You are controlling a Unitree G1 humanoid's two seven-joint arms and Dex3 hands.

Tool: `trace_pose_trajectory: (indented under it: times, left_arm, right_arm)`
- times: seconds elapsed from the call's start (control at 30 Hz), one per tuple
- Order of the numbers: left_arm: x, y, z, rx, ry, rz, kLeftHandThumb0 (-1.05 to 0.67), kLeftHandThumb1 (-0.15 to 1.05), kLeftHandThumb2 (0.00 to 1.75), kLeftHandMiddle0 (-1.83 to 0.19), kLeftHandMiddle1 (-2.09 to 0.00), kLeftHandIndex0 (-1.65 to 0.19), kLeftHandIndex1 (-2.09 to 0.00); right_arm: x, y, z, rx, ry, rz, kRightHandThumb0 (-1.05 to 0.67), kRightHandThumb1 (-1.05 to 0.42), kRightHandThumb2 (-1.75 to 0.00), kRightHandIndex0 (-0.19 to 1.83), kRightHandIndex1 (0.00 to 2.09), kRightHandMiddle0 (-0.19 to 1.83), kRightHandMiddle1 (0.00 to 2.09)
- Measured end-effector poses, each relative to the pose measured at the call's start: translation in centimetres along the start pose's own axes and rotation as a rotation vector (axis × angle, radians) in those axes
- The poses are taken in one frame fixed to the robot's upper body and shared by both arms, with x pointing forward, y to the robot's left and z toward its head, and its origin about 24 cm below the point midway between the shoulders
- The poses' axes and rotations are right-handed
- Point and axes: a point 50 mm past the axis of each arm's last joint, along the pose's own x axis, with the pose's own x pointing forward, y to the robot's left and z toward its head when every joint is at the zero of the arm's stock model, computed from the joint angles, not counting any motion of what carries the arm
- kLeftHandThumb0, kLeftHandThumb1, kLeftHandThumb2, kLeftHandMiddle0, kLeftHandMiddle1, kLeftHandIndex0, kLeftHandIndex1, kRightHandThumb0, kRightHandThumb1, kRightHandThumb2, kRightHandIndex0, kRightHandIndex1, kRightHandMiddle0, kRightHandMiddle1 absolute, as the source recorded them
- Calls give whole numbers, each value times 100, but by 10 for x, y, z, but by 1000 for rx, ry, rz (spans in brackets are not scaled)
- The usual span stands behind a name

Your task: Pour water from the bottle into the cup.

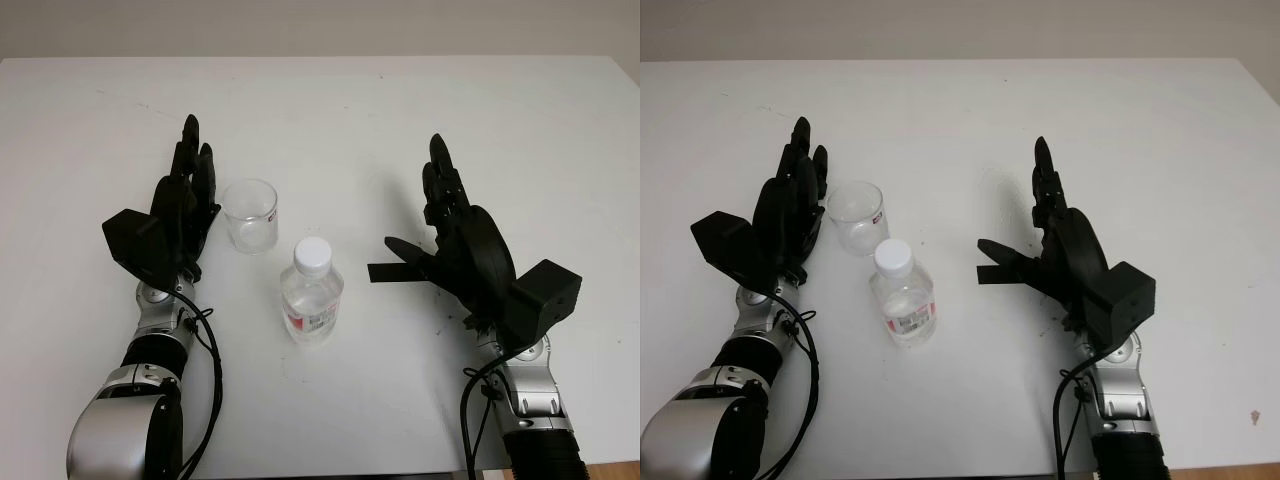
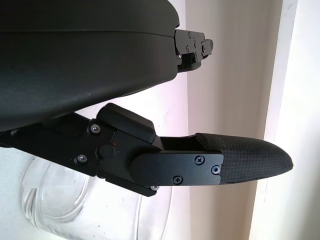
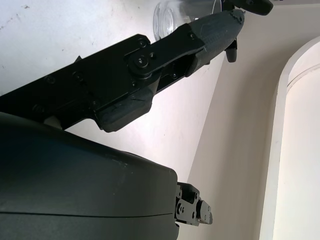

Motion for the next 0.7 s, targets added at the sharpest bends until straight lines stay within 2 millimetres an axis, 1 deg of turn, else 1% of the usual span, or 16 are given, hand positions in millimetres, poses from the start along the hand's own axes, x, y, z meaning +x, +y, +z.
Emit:
trace_pose_trajectory:
  times: [0.33,0.5,0.57,0.7]
  left_arm:
    - [-1,0,1,3,-6,1,-105,105,50,7,0,6,0]
    - [-1,2,0,6,4,12,-105,105,49,7,0,7,0]
    - [-2,4,0,8,4,15,-105,105,49,7,0,7,0]
    - [-2,10,2,20,3,23,-105,105,49,7,0,7,0]
  right_arm:
    - [-3,5,-2,-3,22,43,-95,-90,-5,-19,0,-19,0]
    - [-2,9,-3,30,34,155,-94,-89,-5,-19,0,-19,0]
    - [-3,9,0,34,30,213,-94,-87,-4,-19,0,-19,0]
    - [-4,9,17,26,-9,315,-94,-85,-4,-19,0,-19,0]
